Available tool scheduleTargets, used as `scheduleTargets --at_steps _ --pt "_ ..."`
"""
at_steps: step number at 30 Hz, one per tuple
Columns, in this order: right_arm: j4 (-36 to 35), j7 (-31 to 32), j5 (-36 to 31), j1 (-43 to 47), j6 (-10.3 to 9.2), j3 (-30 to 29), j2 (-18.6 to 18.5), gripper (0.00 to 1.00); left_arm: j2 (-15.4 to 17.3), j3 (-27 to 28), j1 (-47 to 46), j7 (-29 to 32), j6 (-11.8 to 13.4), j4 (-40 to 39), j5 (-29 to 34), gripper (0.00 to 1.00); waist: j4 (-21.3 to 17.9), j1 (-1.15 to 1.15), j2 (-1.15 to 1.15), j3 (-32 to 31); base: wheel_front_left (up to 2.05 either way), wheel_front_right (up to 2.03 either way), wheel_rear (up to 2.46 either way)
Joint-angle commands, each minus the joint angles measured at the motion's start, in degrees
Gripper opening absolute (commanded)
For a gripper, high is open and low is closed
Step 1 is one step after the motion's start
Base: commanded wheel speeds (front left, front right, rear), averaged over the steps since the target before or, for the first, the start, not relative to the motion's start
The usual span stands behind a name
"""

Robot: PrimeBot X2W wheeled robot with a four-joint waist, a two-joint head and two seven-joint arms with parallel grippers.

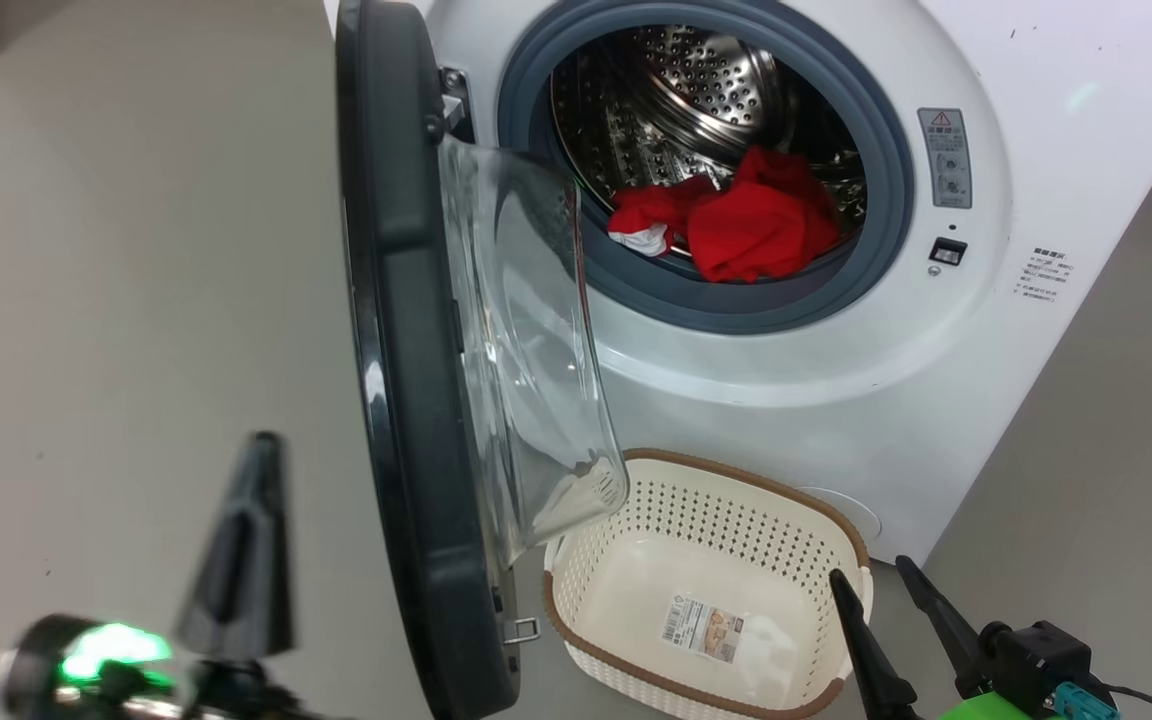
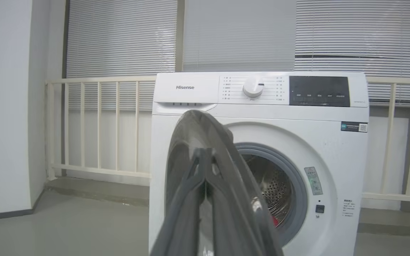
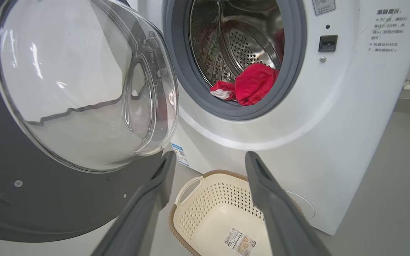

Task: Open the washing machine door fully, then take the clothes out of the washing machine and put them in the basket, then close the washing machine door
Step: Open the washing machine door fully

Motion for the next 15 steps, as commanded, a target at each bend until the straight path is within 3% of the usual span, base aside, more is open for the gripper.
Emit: scheduleTargets --at_steps 1,5,9,15 --pt "-1.58 -0.53 -0.80 -0.79 0.36 1.04 -0.36 1.00 0.25 -2.50 -1.21 -0.28 0.11 -3.32 0.16 0.00 -0.18 0.00 0.00 0.10 0.00 0.00 0.00" --pt "-1.56 -0.53 -0.93 -1.03 0.36 0.95 -0.43 1.00 0.25 -9.74 -0.01 -0.28 -0.20 -3.45 1.28 0.00 -0.44 0.00 0.00 0.29 0.00 0.00 0.00" --pt "-1.53 -0.53 -1.17 -1.37 0.36 0.91 -0.45 1.00 0.25 -16.37 1.65 -0.28 -0.32 1.23 -0.79 0.00 -0.76 0.00 0.00 0.54 0.00 0.00 0.00" --pt "-1.53 -0.53 -1.51 -1.55 0.36 0.93 -0.45 1.00 0.25 -19.04 2.28 -0.28 0.22 10.50 -4.13 0.00 -1.04 0.00 0.00 0.77 0.00 0.00 0.00"
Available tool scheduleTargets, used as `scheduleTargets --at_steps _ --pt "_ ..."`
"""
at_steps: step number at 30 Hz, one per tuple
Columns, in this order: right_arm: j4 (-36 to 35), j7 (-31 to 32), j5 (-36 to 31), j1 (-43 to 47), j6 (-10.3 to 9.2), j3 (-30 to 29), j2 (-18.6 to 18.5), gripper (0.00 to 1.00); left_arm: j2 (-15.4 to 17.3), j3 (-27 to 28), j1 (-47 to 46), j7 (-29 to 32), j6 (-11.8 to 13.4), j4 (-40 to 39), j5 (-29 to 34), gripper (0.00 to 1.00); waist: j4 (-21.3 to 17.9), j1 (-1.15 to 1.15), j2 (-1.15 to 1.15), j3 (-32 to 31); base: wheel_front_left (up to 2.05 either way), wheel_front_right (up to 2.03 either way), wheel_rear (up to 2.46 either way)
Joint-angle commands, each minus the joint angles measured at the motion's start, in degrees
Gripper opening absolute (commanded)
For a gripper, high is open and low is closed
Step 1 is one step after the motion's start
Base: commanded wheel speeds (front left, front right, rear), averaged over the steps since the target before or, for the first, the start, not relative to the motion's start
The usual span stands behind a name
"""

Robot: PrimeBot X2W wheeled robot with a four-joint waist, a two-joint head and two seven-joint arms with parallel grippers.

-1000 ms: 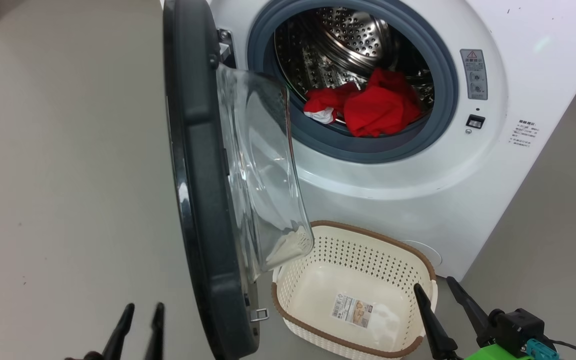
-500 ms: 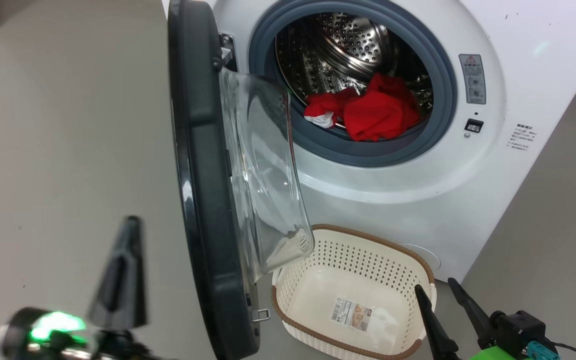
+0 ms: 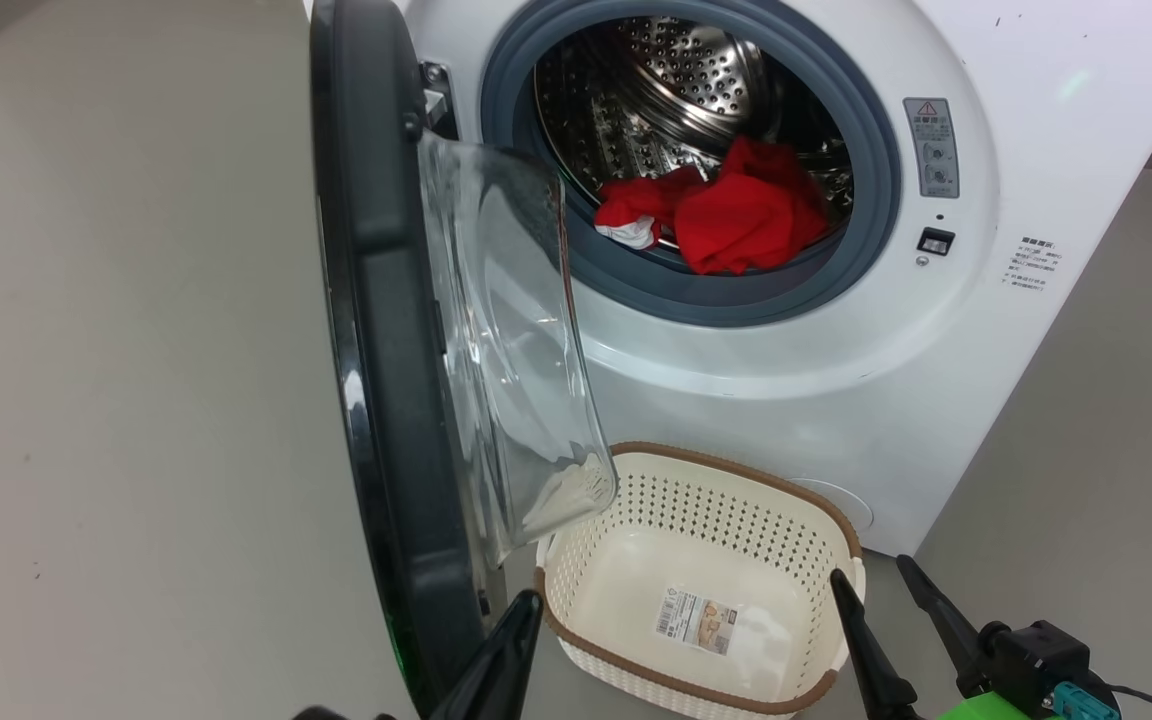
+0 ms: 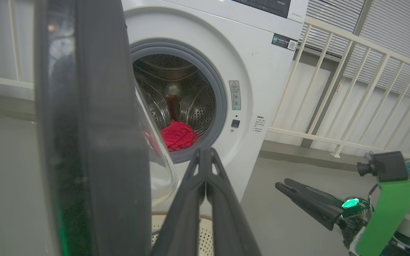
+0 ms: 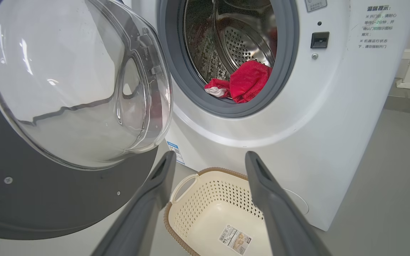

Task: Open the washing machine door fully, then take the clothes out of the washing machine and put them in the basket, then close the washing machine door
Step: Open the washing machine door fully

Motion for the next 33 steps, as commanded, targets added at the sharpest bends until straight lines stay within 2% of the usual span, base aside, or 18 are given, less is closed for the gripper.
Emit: scheduleTargets --at_steps 1,7,15,30,33 --pt "-1.48 -0.53 -0.66 -1.52 0.36 1.19 -0.43 1.00 0.05 1.54 -1.16 -0.29 0.52 -0.04 -1.02 0.00 0.00 0.00 0.00 0.00 0.00 0.00 0.00" --pt "-1.51 -0.53 -0.67 -1.47 0.36 0.90 -0.40 1.00 0.05 2.82 -2.46 -0.29 1.38 4.91 -2.53 0.00 0.24 0.00 0.00 0.15 0.00 0.00 0.00" --pt "-1.81 -0.53 -1.07 -1.80 0.36 0.64 -0.39 1.00 0.05 7.32 -3.21 -0.29 2.50 6.33 -2.65 0.00 0.91 0.00 0.00 0.58 0.00 0.00 0.00" --pt "-1.95 -0.53 -1.42 -2.47 0.36 0.74 -0.64 1.00 0.41 24.21 -3.46 -0.29 2.27 7.42 -0.21 0.00 1.61 0.00 0.00 1.77 0.00 0.00 0.00" --pt "-1.91 -0.53 -1.44 -2.59 0.36 0.72 -0.66 1.00 0.55 26.05 -4.16 -0.29 1.96 8.16 0.07 0.00 1.65 0.00 0.00 1.95 0.00 0.00 0.00"
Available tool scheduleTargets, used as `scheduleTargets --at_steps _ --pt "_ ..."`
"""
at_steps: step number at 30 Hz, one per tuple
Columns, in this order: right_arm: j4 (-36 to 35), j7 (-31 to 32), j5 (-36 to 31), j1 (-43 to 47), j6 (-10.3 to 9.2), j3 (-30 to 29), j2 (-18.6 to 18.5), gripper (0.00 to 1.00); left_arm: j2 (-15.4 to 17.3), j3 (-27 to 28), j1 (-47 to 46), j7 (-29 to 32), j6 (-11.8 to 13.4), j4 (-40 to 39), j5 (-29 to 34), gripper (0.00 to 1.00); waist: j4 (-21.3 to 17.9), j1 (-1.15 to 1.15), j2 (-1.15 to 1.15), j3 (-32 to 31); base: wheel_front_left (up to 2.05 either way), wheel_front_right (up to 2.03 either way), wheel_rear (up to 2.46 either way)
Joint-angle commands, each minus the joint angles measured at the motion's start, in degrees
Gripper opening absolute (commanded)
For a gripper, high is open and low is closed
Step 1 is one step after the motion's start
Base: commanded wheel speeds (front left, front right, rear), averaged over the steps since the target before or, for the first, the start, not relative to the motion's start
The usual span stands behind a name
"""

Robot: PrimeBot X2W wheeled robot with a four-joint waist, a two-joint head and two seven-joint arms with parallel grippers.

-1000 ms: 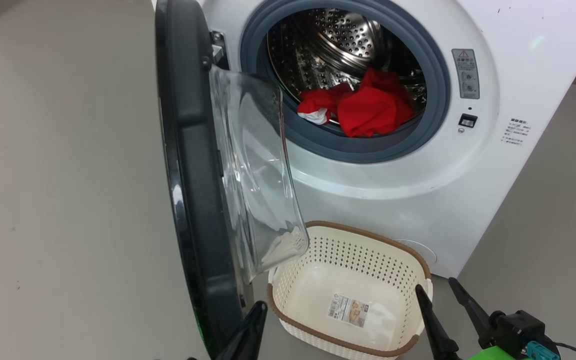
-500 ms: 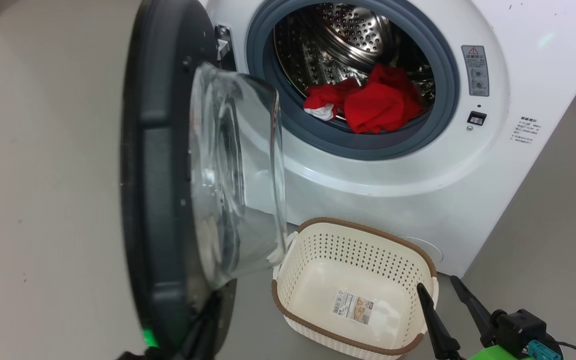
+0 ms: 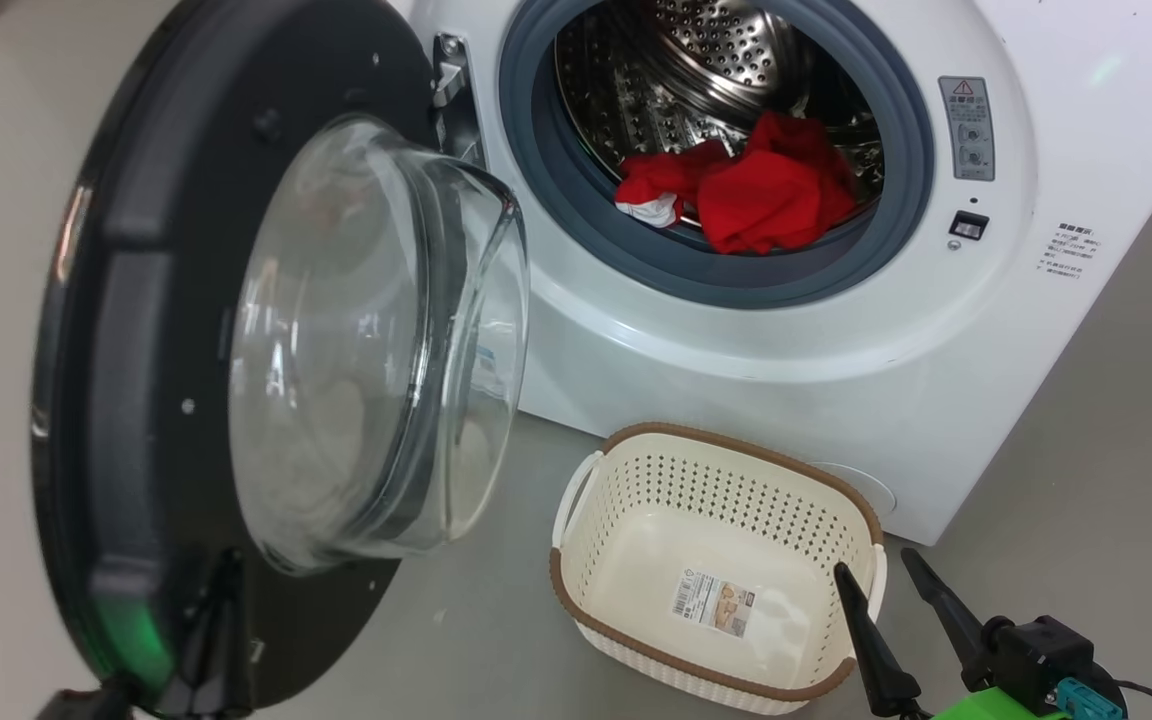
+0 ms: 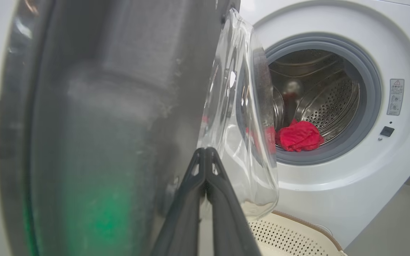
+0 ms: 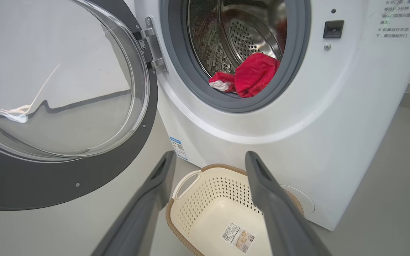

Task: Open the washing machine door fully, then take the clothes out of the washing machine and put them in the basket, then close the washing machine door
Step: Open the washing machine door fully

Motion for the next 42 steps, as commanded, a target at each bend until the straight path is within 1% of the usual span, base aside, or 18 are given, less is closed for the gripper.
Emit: scheduleTargets --at_steps 1,6,19,24,30,34,42 --pt "-1.43 -0.53 -0.37 -2.43 0.36 1.20 -0.60 1.00 0.97 3.02 -2.69 -0.31 -0.07 -1.00 0.87 0.00 0.01 0.00 0.00 0.11 0.00 0.00 0.00" --pt "-1.26 -0.53 -0.58 -2.83 0.36 1.60 -0.67 1.00 1.44 8.21 -5.25 -0.31 -0.71 2.20 0.66 0.00 -0.30 0.00 0.00 0.76 0.00 0.00 0.00" --pt "-0.96 -0.53 -1.37 -4.86 0.36 2.40 -1.76 1.00 5.43 19.93 -16.18 -0.31 -1.93 12.38 2.42 0.00 -1.38 0.00 0.00 4.93 0.00 0.00 0.00" --pt "-0.89 -0.53 -1.65 -5.74 0.36 2.66 -1.99 1.00 6.65 24.09 -19.38 -0.31 -2.19 15.10 3.43 0.00 -2.12 0.00 0.00 6.49 0.00 0.00 0.00" --pt "-1.16 -0.53 -2.22 -6.83 0.36 2.28 -2.12 1.00 9.36 27.89 -24.05 -0.31 -2.50 19.40 4.45 0.00 -2.78 0.00 0.00 8.82 0.00 0.00 0.00" --pt "-1.27 -0.54 -2.71 -7.81 0.36 2.15 -2.21 1.00 12.71 30.39 -28.30 -0.31 -2.68 24.69 5.33 0.00 -3.48 0.00 0.00 10.71 0.00 0.00 0.00" --pt "-1.42 -0.54 -3.30 -8.96 0.36 1.97 -2.26 1.00 15.28 33.51 -32.61 -0.31 -2.80 30.01 6.54 0.00 -4.27 0.00 0.00 12.55 0.00 0.00 0.00"
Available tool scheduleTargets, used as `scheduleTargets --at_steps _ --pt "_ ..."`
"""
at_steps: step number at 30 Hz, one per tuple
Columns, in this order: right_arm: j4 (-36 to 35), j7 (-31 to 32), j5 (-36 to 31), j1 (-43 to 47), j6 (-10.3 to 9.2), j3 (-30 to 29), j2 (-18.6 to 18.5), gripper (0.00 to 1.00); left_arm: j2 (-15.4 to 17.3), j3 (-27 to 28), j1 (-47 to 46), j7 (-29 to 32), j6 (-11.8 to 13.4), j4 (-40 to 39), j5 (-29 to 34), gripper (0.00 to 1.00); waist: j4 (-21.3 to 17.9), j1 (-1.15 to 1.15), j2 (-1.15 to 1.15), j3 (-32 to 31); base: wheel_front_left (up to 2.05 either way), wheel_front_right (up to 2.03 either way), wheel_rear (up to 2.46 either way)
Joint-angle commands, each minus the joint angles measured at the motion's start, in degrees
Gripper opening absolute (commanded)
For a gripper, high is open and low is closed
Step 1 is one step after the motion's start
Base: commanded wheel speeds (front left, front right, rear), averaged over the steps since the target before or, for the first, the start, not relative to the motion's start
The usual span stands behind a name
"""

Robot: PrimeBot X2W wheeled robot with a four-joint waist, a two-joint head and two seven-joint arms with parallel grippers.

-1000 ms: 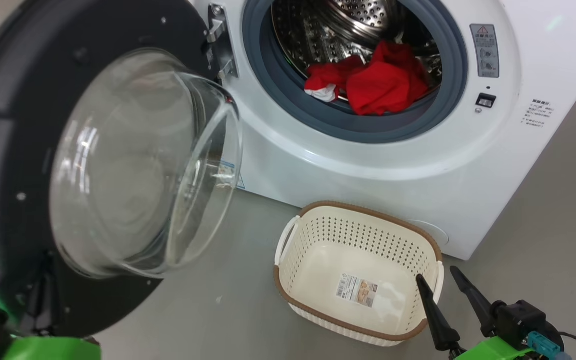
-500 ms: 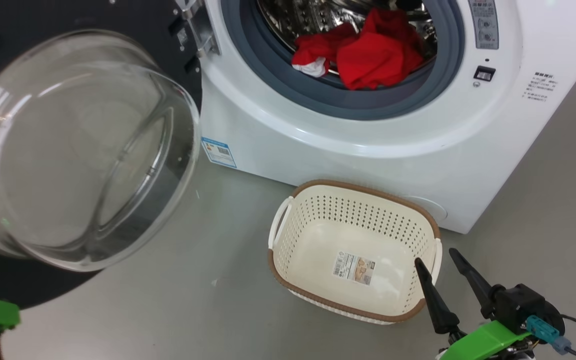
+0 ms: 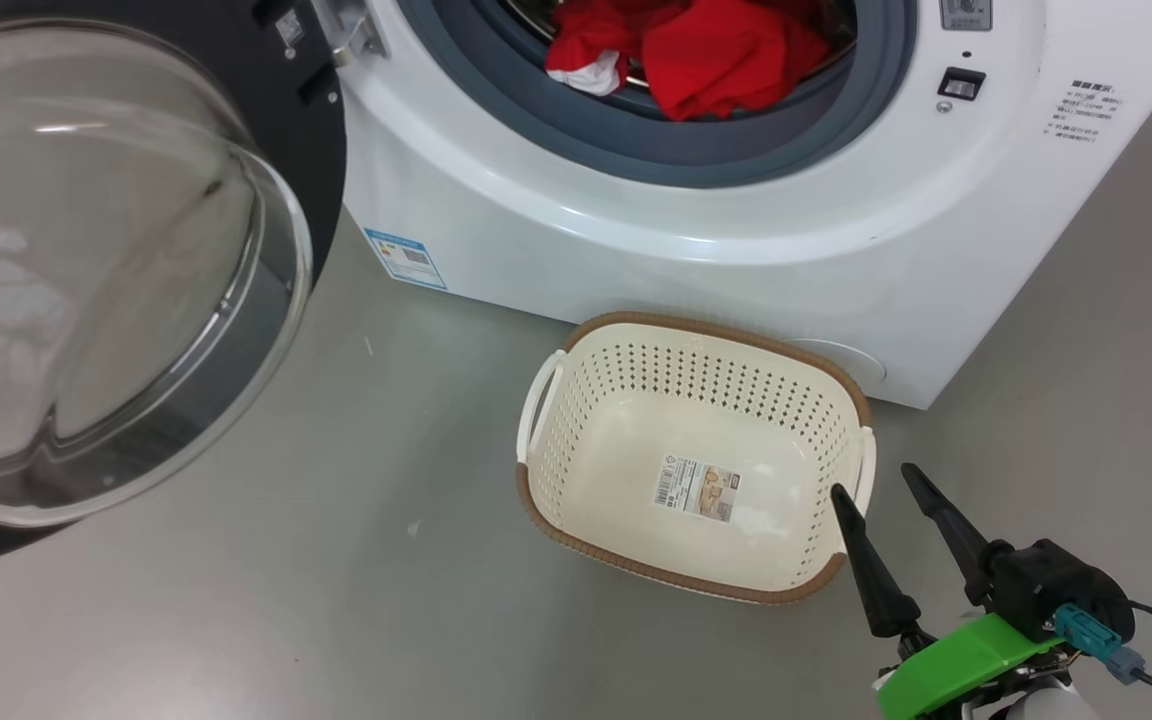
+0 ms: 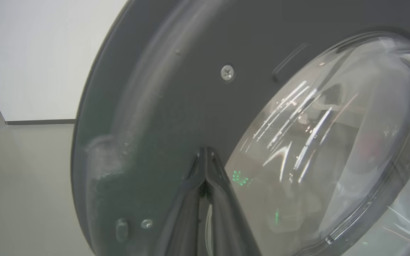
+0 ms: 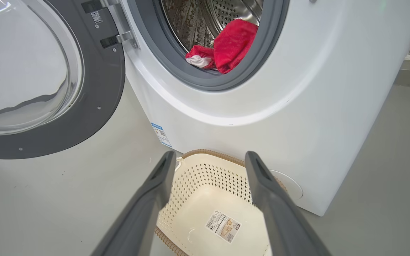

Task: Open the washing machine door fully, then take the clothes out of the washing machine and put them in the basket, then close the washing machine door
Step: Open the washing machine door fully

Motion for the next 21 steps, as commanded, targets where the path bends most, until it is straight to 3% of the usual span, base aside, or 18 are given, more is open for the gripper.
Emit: scheduleTargets --at_steps 1,12,21 --pt "-1.45 -0.52 -0.67 -1.89 0.36 1.13 -0.31 1.00 4.07 1.94 -1.49 -0.28 -0.23 -0.57 0.54 0.00 -0.31 0.00 0.00 0.44 0.00 0.00 0.00" --pt "-1.09 -0.52 -0.62 -1.97 0.36 1.12 0.05 1.00 5.52 2.43 -3.34 -0.28 -0.30 3.50 0.47 0.00 -0.58 0.00 0.00 -0.67 0.00 0.00 0.00" --pt "-1.15 -0.52 0.16 -0.84 0.36 0.97 0.39 1.00 2.39 -0.74 3.81 -0.28 -0.31 -1.58 -1.59 0.00 -0.47 0.00 0.00 -4.30 0.00 0.00 0.00"
